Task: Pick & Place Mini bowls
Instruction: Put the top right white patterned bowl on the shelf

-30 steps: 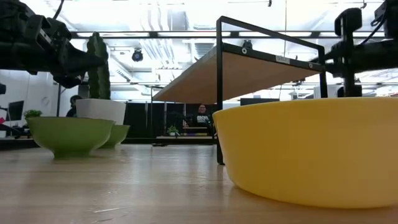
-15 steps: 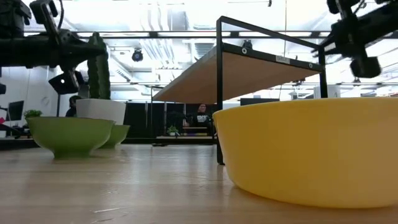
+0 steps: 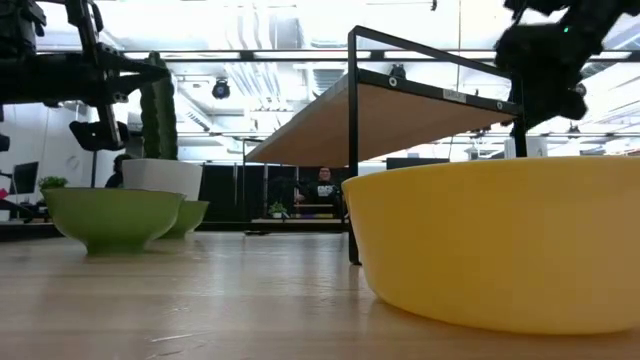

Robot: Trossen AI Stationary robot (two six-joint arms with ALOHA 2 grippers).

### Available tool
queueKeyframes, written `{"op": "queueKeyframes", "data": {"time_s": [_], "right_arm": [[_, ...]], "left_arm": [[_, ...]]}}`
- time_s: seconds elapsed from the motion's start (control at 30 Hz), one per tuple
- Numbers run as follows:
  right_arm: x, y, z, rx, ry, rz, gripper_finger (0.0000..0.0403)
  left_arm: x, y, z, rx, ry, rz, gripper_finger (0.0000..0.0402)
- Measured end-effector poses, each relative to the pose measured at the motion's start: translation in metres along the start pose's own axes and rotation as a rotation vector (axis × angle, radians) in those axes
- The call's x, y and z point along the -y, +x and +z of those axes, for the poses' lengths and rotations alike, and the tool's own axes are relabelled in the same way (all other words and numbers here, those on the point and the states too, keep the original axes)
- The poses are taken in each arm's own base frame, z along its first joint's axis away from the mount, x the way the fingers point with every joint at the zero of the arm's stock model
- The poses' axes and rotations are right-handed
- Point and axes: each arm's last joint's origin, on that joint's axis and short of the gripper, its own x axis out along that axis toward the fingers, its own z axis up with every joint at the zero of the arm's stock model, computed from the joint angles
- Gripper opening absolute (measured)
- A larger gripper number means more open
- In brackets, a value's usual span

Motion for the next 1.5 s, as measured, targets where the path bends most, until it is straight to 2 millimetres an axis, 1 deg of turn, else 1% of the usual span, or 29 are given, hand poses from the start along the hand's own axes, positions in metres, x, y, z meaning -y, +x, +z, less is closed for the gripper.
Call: {"op": "queueKeyframes", "data": {"time_s": [0.1, 0.23, 0.4, 0.53, 0.8, 1.07, 1.33, 1.5], "right_arm": [[-0.001, 0.014, 0.003, -0.056, -0.102, -0.087, 0.0153], [0.000, 0.031, 0.007, -0.104, -0.150, -0.170, 0.0144], [0.005, 0.050, 0.013, -0.169, -0.144, -0.243, 0.0137], [0.011, 0.062, 0.016, -0.221, -0.128, -0.286, 0.0139], [0.015, 0.077, 0.017, -0.303, -0.234, -0.308, 0.0150], [0.016, 0.092, 0.015, -0.376, -0.256, -0.335, 0.0146], [0.018, 0.111, 0.011, -0.466, -0.263, -0.374, 0.0129], [0.019, 0.116, 0.009, -0.490, -0.263, -0.384, 0.0099]], "left_arm": [[0.001, 0.000, 0.000, 0.004, -0.011, -0.010, 0.0000], [0.002, 0.000, 0.001, 0.005, -0.018, -0.015, 0.0000], [0.002, 0.000, 0.001, 0.005, -0.039, -0.015, 0.0000], [0.002, 0.000, 0.001, 0.005, -0.058, -0.016, 0.0000], [0.002, 0.000, 0.001, 0.005, -0.061, -0.016, 0.0000], [0.002, 0.000, 0.001, 0.006, -0.064, -0.018, 0.0000], [0.002, 0.000, 0.001, 0.006, -0.064, -0.018, 0.0000], [0.002, 0.000, 0.001, 0.006, -0.064, -0.018, 0.0000]]}}
